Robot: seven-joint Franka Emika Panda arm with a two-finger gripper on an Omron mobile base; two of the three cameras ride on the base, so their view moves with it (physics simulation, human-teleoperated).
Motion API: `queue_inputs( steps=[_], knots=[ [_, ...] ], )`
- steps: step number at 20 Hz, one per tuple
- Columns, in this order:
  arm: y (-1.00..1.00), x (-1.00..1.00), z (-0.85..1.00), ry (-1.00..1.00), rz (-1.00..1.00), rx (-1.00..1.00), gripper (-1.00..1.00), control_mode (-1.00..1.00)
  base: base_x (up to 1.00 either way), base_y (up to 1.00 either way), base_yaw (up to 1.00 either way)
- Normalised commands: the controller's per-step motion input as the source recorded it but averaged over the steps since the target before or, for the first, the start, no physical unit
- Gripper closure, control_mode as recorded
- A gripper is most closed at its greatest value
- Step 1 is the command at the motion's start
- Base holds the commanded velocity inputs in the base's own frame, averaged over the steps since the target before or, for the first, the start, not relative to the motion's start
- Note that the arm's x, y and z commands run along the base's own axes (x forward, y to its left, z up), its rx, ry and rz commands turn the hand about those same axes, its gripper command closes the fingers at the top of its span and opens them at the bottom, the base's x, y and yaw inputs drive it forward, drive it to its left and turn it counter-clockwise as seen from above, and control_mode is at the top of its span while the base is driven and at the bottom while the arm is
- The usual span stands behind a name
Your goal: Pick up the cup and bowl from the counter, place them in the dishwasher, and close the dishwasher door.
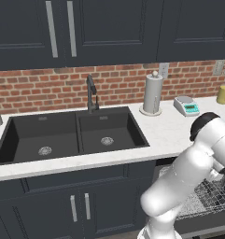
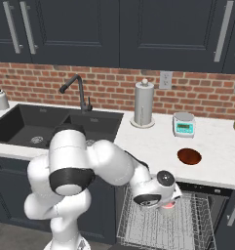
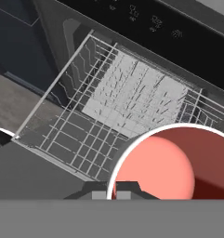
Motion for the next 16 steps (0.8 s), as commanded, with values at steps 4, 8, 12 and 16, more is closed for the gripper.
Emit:
queue_inputs(
  steps=[4, 8, 12, 16],
  knots=[
    [-0.69, 0.0, 0.0, 0.0, 0.0, 0.22, 1.0, -1.0, 0.0, 0.0, 0.0],
    [-0.28, -0.03, 0.0, 0.0, 0.0, 0.18, 1.0, -1.0, 0.0, 0.0, 0.0],
    [-0.21, 0.0, -0.09, 0.0, 0.0, 0.13, 1.0, -1.0, 0.0, 0.0, 0.0],
    [0.0, 0.0, -0.31, 0.04, 0.0, 0.06, 1.0, -1.0, 0.0, 0.0, 0.0]
  ],
)
